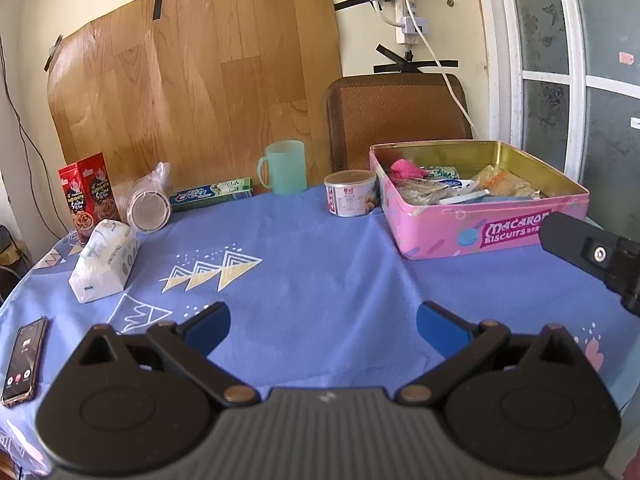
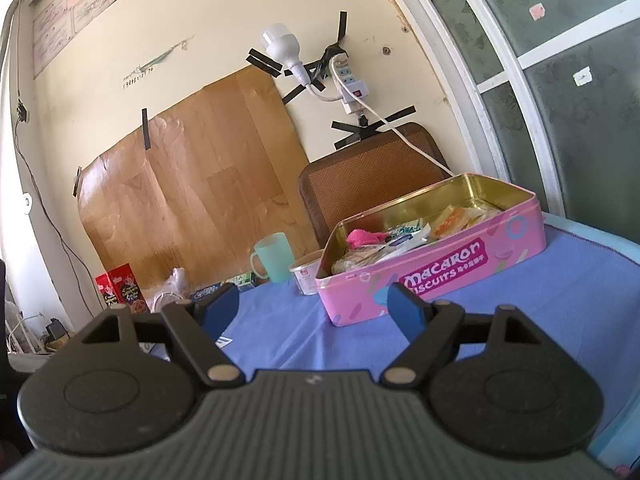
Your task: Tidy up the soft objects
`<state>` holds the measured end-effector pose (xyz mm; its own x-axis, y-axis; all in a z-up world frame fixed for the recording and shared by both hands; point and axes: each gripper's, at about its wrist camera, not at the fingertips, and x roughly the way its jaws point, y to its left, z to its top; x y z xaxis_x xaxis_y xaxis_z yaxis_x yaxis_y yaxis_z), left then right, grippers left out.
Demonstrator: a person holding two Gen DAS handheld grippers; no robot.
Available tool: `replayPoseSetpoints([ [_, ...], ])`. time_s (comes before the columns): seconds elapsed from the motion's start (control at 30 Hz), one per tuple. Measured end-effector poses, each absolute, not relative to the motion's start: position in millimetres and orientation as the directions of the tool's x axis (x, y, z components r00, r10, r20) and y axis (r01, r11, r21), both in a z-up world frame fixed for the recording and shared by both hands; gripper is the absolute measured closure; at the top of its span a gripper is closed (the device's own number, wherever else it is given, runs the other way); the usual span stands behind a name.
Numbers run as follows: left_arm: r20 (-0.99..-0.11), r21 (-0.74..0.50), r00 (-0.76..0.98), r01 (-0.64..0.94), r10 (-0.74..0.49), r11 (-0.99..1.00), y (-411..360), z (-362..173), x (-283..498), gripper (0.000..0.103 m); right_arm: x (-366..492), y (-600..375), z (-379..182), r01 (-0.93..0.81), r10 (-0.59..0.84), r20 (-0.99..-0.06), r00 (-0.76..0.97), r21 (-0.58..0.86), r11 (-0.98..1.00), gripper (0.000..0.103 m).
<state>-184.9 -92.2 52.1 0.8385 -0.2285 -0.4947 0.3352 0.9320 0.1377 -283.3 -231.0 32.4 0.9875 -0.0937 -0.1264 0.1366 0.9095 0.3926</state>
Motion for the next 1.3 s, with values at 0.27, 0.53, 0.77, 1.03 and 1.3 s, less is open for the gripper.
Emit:
replayPoseSetpoints([
  [0.27,-0.510,0.137,0.832,0.331,-0.220,0.934,-91.0,49.7,-181.5,0.000,-282.8,-231.1,32.2,0.136,-0.092,-0.128,0.988,0.393,0.909,0.020],
  [0.53,-0.527,0.133,0.822,0.329,-0.215,0.935,-91.0,46.4,-179.5,0.000,-281.9,-231.1,31.8,0.132,-0.087,-0.131,0.988,0.393,0.910,0.020],
  [0.77,-0.537,0.135,0.817,0.329,-0.210,0.935,-92.2,45.0,-178.0,0.000,-282.2,-231.4,31.8,0.132,-0.087,-0.130,0.988,0.393,0.910,0.020],
  [1.03,-0.544,0.137,0.813,0.328,-0.206,0.935,-91.6,44.9,-175.9,0.000,-281.7,-232.2,31.8,0.131,-0.086,-0.130,0.988,0.393,0.910,0.020],
  [1.3,-0.547,0.139,0.812,0.327,-0.203,0.935,-92.8,45.2,-175.8,0.000,-282.0,-232.0,31.7,0.130,-0.085,-0.129,0.988,0.392,0.911,0.020],
])
